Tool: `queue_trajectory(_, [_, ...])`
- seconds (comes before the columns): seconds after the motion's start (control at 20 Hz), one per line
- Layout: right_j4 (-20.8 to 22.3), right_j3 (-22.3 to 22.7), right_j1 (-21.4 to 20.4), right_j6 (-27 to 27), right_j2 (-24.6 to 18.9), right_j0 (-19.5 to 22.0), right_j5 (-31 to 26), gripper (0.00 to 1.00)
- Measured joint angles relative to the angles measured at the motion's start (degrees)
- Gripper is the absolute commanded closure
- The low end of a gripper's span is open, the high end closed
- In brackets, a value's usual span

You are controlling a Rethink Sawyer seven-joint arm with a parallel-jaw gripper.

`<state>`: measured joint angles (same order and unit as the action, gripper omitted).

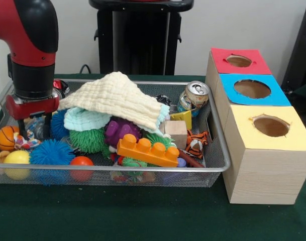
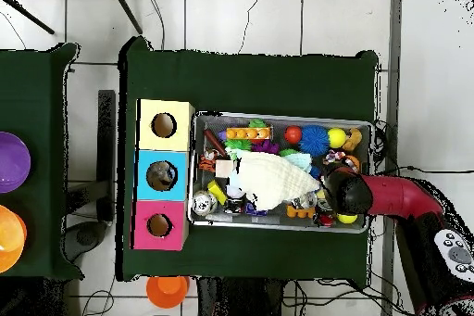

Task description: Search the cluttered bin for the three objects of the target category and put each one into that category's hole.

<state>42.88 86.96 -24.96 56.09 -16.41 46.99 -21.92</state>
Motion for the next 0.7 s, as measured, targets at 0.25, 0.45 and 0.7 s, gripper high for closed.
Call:
queue_trajectory(0.25, [-0.39, -0.56, 0.20, 0.00, 0.05, -0.14, -0.01, 0.00])
queue_trajectory(0.45, [-0.73, -0.60, 0.28, 0.00, 0.07, -0.13, -0.01, 0.00])
queue_trajectory(0.7, [-0.79, -0.60, 0.29, 0.00, 0.16, -0.14, -0.01, 0.00])
